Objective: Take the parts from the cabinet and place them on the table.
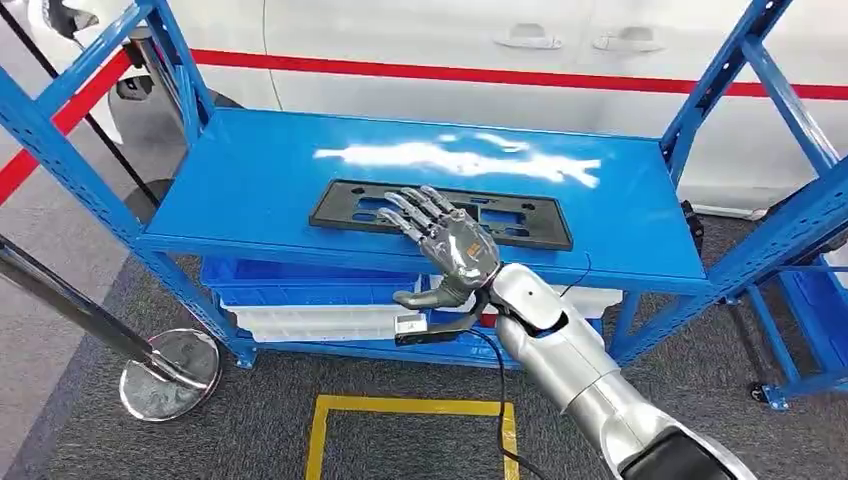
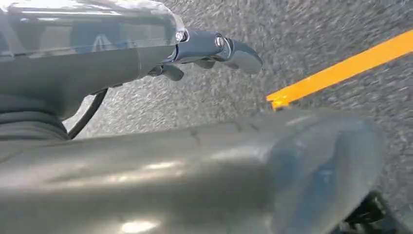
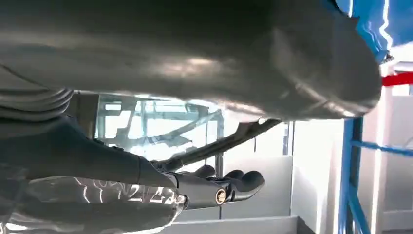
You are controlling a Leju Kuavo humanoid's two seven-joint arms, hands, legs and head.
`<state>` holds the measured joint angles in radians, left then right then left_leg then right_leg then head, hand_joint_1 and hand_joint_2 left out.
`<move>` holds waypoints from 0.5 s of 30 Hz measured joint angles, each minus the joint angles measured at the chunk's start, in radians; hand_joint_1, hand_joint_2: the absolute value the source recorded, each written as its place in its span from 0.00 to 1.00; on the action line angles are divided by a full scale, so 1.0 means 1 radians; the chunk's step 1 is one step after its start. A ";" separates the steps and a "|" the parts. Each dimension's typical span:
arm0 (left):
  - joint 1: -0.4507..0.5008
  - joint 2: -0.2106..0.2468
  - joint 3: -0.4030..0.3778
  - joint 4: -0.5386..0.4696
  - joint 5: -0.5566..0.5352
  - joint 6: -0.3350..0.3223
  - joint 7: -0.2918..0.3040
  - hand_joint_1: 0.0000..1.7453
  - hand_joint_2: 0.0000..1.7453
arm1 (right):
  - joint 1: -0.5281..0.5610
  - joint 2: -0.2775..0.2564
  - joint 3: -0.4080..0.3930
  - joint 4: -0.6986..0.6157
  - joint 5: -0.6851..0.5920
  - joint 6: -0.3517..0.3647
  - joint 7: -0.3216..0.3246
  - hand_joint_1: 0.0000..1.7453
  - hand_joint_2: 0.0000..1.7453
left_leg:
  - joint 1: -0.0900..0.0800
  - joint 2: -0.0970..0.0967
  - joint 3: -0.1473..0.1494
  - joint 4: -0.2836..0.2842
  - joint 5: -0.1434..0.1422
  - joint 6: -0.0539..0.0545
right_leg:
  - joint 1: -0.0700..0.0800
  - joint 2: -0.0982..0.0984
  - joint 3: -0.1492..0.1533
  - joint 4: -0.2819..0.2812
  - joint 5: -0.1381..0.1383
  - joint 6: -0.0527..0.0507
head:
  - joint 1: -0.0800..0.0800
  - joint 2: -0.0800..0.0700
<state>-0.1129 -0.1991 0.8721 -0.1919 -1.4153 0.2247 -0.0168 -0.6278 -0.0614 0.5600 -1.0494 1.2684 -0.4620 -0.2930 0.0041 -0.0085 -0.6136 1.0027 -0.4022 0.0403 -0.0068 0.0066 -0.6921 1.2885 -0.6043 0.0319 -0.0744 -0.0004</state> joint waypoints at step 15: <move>-0.004 0.000 -0.003 0.000 -0.029 -0.016 -0.005 0.00 0.00 | -0.013 0.019 0.031 0.101 0.009 -0.006 0.029 0.00 0.00 | 0.004 -0.003 -0.092 0.271 -0.174 -0.055 | -0.001 -0.006 0.092 -0.299 0.191 -0.055 | 0.000 0.000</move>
<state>-0.1165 -0.1991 0.8690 -0.1923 -1.4447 0.2083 -0.0214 -0.6410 -0.0427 0.5909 -0.9487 1.2776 -0.4684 -0.2644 0.0081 -0.0115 -0.7051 1.2742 -0.5760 -0.0146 -0.0083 0.0007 -0.6002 0.9895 -0.4135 -0.0231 -0.0748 -0.0004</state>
